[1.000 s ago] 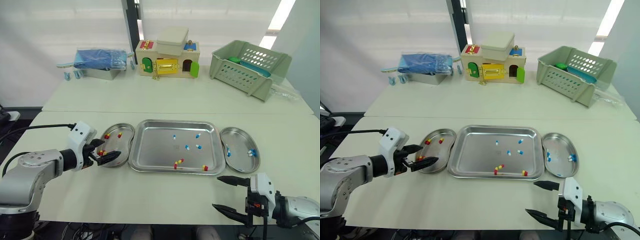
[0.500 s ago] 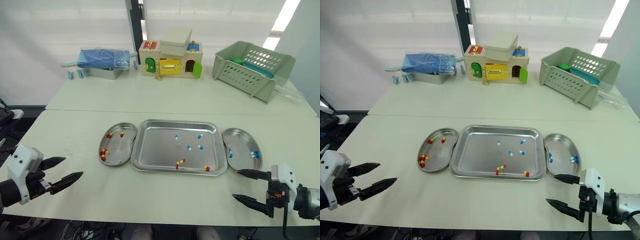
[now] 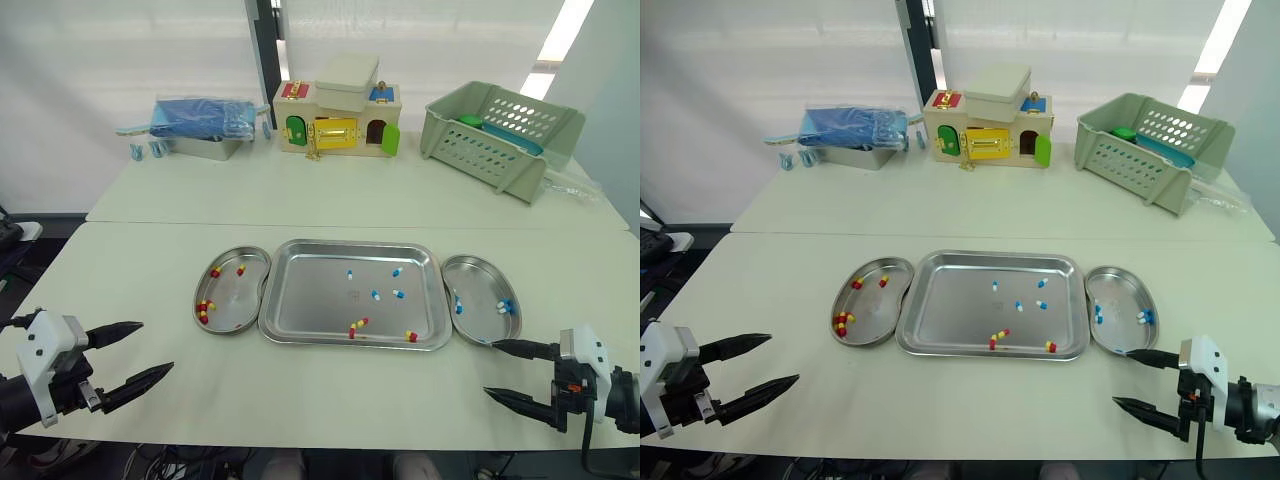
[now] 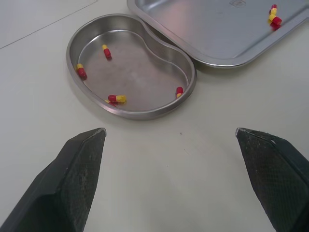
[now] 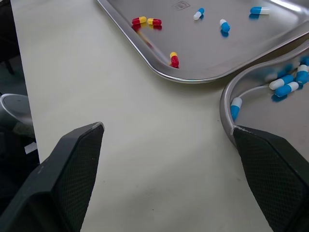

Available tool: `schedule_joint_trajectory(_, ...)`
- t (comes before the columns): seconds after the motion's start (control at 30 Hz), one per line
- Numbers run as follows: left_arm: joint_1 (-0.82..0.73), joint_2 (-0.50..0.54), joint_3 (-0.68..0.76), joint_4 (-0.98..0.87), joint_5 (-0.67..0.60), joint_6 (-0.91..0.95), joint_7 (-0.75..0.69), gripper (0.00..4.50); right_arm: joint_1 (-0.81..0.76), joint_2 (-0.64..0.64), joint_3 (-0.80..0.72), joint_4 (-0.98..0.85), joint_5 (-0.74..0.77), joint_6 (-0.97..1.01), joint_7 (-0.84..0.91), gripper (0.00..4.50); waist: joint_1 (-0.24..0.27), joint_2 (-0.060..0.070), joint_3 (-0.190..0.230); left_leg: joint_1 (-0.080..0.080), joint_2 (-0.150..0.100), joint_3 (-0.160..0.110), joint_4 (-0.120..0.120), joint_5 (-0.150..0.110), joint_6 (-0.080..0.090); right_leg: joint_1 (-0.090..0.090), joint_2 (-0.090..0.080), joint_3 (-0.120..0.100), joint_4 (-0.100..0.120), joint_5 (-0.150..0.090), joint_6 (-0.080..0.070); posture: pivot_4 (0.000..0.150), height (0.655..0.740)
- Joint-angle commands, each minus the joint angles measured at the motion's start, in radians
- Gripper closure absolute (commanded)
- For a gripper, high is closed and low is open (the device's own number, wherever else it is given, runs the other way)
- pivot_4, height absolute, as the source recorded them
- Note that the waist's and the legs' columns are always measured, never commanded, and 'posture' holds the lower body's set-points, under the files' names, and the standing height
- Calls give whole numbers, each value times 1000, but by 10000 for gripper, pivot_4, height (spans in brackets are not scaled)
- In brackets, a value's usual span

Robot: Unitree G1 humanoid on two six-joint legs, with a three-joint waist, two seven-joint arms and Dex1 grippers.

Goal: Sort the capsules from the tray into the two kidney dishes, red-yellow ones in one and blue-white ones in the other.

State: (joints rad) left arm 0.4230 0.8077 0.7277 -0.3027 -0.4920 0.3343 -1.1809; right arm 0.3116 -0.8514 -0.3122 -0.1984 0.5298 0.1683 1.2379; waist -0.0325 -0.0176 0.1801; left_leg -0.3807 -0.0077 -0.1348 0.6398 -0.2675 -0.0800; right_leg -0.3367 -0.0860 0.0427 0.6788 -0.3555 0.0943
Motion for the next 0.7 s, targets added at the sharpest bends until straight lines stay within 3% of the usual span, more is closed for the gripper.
schedule_joint_trajectory(0.03,-11,8,-1,-18,-39,5,4,320,12,7,-19,-10,2,-37,21,0,0,0,0,0,0,0,0,0,0,0,0,0,0,0,0,1500,7400)
schedule_joint_trajectory(0.27,-186,115,-161,-120,-159,242,67,320,32,38,47,-78,-3,-46,18,0,2,-1,0,0,0,-1,0,0,0,1,0,-1,0,0,0,1500,7400)
schedule_joint_trajectory(0.47,-386,202,-386,-124,-165,348,69,320,10,75,104,-137,-16,-36,-32,0,-6,1,0,0,0,-1,0,0,0,0,1,0,0,0,0,1500,7400)
schedule_joint_trajectory(0.7,-691,158,-717,-91,-98,411,71,320,0,117,164,-222,-23,9,-118,0,0,1,1,0,0,-1,0,0,0,0,1,0,1,0,0,1500,7400)
